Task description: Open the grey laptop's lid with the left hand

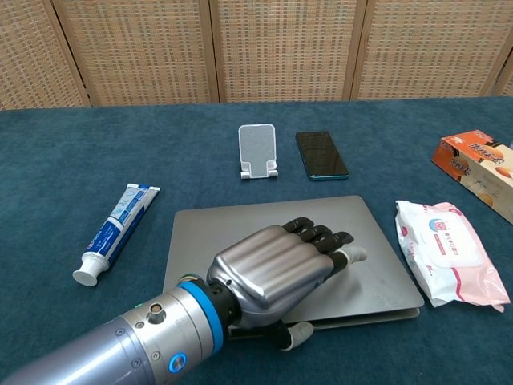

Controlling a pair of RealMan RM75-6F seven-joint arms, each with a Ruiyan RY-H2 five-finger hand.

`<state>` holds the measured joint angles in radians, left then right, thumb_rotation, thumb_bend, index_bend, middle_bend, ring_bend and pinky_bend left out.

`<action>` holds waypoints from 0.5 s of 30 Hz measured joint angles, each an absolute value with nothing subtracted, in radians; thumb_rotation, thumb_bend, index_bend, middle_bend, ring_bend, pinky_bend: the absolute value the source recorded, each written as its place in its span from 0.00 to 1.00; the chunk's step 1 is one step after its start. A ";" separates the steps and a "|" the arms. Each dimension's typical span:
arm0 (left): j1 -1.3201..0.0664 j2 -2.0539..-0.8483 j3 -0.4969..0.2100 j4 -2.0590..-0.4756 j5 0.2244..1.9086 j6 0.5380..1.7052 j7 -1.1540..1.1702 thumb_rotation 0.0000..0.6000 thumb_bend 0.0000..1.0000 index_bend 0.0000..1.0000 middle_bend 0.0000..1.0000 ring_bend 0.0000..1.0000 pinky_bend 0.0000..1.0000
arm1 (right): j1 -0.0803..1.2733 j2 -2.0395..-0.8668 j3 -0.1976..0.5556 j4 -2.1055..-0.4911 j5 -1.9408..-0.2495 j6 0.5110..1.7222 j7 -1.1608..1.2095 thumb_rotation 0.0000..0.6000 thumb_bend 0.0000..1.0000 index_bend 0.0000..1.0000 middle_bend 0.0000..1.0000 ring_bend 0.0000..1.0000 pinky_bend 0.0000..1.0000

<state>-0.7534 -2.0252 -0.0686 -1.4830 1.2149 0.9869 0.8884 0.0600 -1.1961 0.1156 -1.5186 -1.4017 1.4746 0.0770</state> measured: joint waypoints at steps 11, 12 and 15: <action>-0.765 -2.001 -0.065 -1.469 1.290 1.018 0.876 0.95 0.43 0.00 0.00 0.00 0.00 | 0.062 -1.199 0.116 -1.513 -1.408 1.474 0.083 1.00 0.41 0.26 0.22 0.01 0.17; -0.767 -1.997 -0.066 -1.468 1.300 1.023 0.874 0.95 0.43 0.00 0.00 0.00 0.00 | 0.063 -1.198 0.116 -1.513 -1.410 1.474 0.084 1.00 0.41 0.26 0.22 0.01 0.17; -0.771 -1.979 -0.069 -1.471 1.326 1.036 0.869 0.95 0.43 0.00 0.00 0.00 0.00 | 0.066 -1.198 0.116 -1.515 -1.417 1.474 0.084 1.00 0.41 0.26 0.22 0.01 0.17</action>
